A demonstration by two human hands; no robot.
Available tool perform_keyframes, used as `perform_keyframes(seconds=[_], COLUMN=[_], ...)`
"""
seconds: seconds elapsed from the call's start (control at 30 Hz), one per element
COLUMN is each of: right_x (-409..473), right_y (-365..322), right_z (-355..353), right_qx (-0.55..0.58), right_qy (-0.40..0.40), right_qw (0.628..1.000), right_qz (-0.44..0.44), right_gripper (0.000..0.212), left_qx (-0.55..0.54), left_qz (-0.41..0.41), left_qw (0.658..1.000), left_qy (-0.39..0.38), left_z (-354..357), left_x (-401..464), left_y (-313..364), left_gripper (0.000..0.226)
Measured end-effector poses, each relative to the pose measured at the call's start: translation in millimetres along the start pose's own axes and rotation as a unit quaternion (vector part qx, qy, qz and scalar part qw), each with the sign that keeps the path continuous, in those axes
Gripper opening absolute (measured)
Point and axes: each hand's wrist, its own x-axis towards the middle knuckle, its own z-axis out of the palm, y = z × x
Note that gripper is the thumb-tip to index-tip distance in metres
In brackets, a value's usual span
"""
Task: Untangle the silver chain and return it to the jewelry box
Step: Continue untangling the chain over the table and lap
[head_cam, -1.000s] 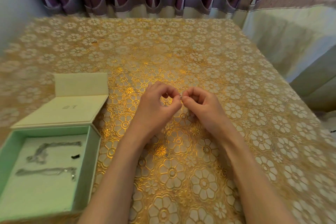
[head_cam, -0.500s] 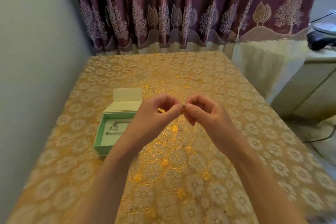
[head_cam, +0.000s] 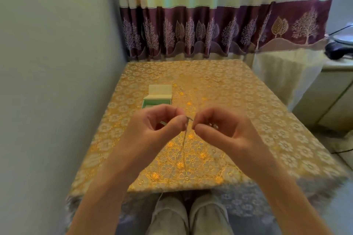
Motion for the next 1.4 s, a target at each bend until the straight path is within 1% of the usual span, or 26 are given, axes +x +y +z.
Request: perform_keyframes(seconds=[0.13,0.27,0.4,0.47,0.53,0.7,0.9,1.13,1.27,1.4], right_x=[-21.0,-39.5,-54.6,-60.4,-64.8,-72.6,-80.9,-94.9,-108.7,-121.9], right_y=[-3.5,-1.2,3.3,5.6,7.9,11.9,20.0,39.6,53.2,62.4], right_z=[16.9,28.5,37.4,39.7,41.4,43.2,44.2,46.0,52.0,57.3], right_qx=[-0.055,-0.033,-0.004,-0.009,-0.011,-0.031,-0.042,-0.023,-0.022,-0.024], right_qy=[0.044,0.076,0.091,0.100,0.108,0.115,0.115,0.094,0.100,0.090], right_qw=[0.998,0.996,0.994,0.991,0.987,0.981,0.977,0.971,0.964,0.959], right_qz=[-0.001,0.019,0.062,0.090,0.118,0.152,0.177,0.220,0.246,0.266], right_gripper=[0.008,0.012,0.008,0.004,0.007,0.005,0.006,0.008,0.005,0.004], left_qx=[0.038,0.094,0.144,0.174,0.198,0.260,0.282,0.330,0.312,0.284], left_qz=[0.010,0.034,0.063,0.068,0.073,0.093,0.071,0.057,0.019,-0.030], left_qw=[0.999,0.993,0.986,0.981,0.976,0.960,0.956,0.942,0.949,0.957], left_qy=[0.034,0.061,0.058,0.051,0.047,0.050,0.024,-0.016,-0.033,-0.052], left_z=[5.3,9.5,12.4,14.0,15.9,19.8,24.5,29.7,35.4,39.2], left_x=[-28.3,-49.5,-63.5,-69.2,-73.9,-78.9,-84.3,-90.9,-101.6,-113.1], left_y=[1.0,-3.1,-8.3,-11.6,-14.9,-25.5,-37.5,-53.8,-67.9,-78.5], left_gripper=[0.022,0.019,0.012,0.009,0.006,0.003,0.006,0.012,0.009,0.005])
